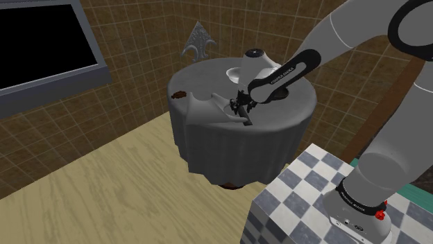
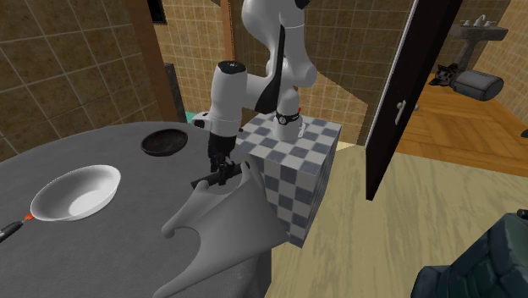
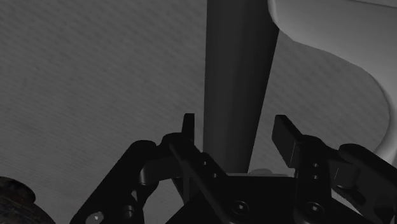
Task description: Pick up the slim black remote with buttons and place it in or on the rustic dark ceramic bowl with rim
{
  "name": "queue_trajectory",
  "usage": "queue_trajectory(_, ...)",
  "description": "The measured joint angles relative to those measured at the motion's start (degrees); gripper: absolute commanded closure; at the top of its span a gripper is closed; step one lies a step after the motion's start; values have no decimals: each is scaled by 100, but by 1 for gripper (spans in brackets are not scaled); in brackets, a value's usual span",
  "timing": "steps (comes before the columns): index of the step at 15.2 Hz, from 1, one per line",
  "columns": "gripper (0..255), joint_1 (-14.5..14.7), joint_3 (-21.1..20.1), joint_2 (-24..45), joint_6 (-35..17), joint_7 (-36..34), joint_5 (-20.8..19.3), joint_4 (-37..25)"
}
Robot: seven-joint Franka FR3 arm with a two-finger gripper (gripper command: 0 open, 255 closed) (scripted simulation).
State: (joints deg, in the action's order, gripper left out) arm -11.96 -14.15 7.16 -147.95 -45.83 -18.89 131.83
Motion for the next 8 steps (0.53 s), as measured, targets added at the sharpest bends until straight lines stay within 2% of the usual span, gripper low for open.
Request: queue_trajectory(8,255,4,-7,-27,31,-2,18,-17)
